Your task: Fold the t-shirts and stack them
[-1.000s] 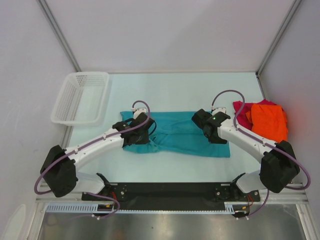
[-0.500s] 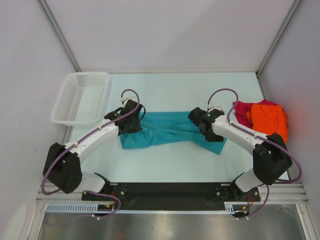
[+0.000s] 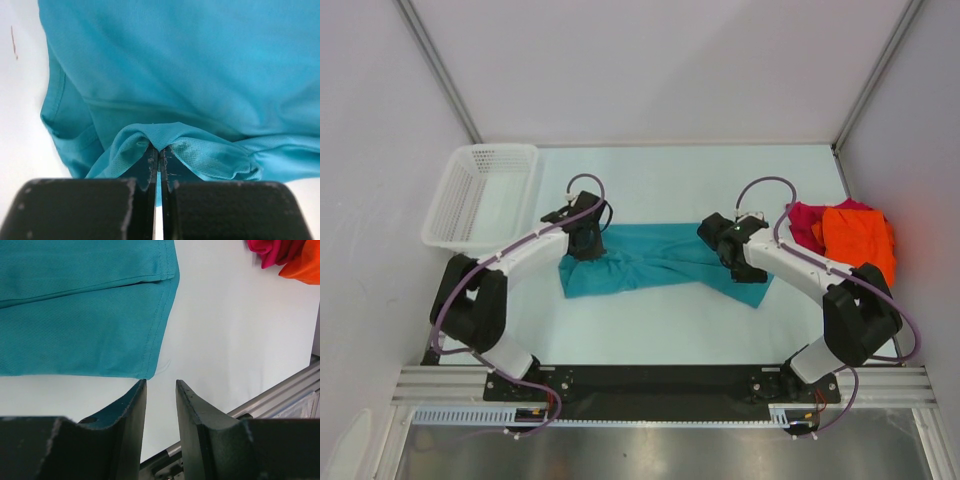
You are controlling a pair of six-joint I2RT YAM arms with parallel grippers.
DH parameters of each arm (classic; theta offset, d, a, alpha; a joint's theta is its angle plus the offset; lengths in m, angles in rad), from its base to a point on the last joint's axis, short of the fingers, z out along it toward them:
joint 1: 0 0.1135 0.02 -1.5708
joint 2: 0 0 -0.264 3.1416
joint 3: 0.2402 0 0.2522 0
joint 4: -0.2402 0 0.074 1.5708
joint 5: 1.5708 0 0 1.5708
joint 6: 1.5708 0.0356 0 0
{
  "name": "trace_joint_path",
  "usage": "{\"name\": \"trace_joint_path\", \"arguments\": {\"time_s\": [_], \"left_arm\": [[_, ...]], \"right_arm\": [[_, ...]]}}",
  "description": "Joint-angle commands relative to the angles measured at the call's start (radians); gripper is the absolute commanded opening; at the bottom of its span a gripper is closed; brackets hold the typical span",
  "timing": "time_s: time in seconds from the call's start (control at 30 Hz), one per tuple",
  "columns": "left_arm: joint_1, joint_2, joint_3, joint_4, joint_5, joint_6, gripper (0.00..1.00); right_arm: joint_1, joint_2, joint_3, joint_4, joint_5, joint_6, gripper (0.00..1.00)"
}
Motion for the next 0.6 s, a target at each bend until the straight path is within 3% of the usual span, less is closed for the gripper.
{"name": "trace_joint_path", "arguments": {"time_s": [0.0,0.33,0.47,0.57], "left_arm": [[0.043,0.038,0.078,0.053,0.017,0.028,0.0],[0.117,0.104,0.138,0.056,0.031,0.057,0.01],[0.12,0.102,0.137,0.053,0.029,0.056,0.99],[0.12,0.093,0.134,0.044,0.027,0.059,0.99]], "right_arm": [[-0.014,0.003,0.04,-0.007,0.013,-0.009,0.36],[-0.026,0.012,0.041,-0.004,0.008,-0.017,0.35],[-0.025,0.015,0.041,-0.002,0.004,-0.017,0.35],[-0.025,0.012,0.041,-0.002,0.002,-0.017,0.35]]}}
